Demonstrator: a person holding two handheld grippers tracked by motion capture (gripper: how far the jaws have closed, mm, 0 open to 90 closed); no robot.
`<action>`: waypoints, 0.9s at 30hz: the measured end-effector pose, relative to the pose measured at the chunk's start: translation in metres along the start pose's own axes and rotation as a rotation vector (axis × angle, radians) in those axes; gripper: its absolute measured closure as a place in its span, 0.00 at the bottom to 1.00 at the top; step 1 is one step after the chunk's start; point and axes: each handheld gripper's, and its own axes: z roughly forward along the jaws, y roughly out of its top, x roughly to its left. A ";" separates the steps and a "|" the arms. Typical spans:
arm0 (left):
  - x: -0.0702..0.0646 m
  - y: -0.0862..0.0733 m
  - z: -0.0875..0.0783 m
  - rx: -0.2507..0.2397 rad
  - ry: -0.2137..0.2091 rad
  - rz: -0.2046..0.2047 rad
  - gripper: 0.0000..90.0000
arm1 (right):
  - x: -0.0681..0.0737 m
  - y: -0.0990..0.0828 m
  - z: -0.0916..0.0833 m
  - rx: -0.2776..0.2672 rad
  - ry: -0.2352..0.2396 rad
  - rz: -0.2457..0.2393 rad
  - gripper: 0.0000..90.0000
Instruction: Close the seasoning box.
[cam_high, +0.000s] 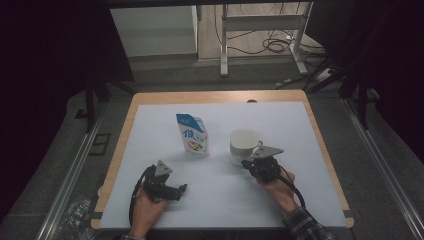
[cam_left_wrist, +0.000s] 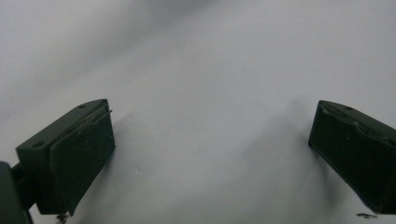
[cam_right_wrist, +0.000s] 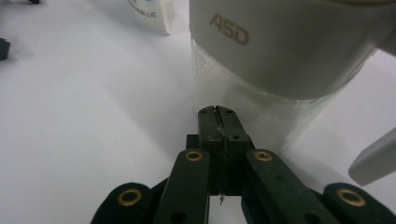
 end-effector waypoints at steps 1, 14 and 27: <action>0.000 0.000 0.000 0.000 0.000 0.000 0.01 | -0.001 0.000 0.001 0.002 -0.004 0.000 0.99; 0.000 0.000 0.000 0.000 0.000 0.000 0.01 | -0.010 0.002 0.008 -0.002 -0.028 0.021 0.99; 0.000 0.000 0.000 0.000 0.000 0.000 0.01 | -0.017 0.011 0.021 0.006 -0.042 0.031 0.99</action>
